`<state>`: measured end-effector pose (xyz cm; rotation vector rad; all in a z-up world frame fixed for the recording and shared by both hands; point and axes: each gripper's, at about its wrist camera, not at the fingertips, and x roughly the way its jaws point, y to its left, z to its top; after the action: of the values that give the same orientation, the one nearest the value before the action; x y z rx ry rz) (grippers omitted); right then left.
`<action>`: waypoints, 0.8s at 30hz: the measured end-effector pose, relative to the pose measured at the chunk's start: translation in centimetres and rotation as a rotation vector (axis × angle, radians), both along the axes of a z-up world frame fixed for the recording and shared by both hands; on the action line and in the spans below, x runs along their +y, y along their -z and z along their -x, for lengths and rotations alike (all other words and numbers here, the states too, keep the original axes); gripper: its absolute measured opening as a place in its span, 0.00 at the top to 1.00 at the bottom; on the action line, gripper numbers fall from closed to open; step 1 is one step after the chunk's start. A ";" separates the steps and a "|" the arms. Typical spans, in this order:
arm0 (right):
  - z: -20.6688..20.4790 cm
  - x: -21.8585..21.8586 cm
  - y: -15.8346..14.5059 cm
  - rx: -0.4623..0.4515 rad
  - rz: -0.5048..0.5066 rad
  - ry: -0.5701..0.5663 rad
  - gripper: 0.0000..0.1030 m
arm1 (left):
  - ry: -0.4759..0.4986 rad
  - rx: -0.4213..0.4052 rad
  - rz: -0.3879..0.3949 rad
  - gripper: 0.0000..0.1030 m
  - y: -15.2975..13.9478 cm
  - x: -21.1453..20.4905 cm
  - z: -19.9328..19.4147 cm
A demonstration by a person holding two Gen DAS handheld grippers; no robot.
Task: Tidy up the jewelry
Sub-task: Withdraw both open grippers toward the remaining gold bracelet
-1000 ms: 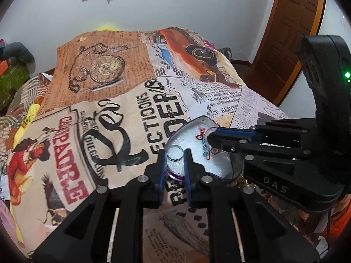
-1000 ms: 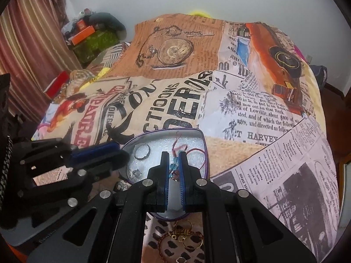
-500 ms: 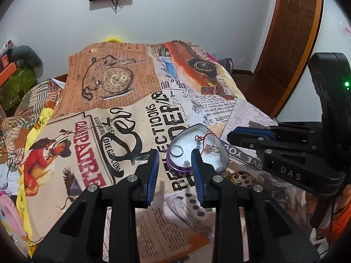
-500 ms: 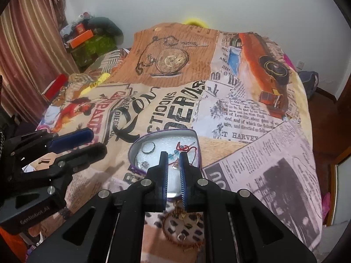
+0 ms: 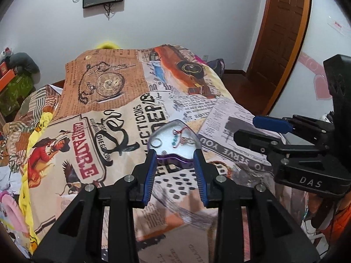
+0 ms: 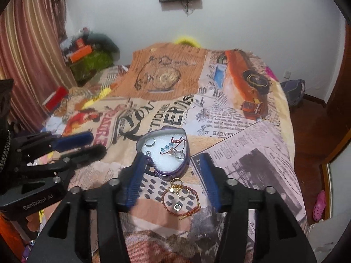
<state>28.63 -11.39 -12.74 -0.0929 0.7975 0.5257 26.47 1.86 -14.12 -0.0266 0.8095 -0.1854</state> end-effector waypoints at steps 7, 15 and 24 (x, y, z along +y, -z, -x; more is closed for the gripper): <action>1.2 -1.6 0.2 -0.013 0.008 0.023 0.53 | 0.022 0.031 0.011 0.67 1.0 -1.5 0.5; 2.0 -3.4 2.6 0.008 0.053 0.026 0.53 | 0.026 0.131 0.019 0.67 5.1 -2.2 -0.2; 1.0 -4.2 7.5 0.112 0.086 0.012 0.53 | 0.063 0.193 0.022 0.67 8.6 -4.1 -1.6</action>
<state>27.58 -15.58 -20.22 -0.1392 0.9301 0.4883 28.10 -2.26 -22.76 -0.0397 1.0014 -0.2541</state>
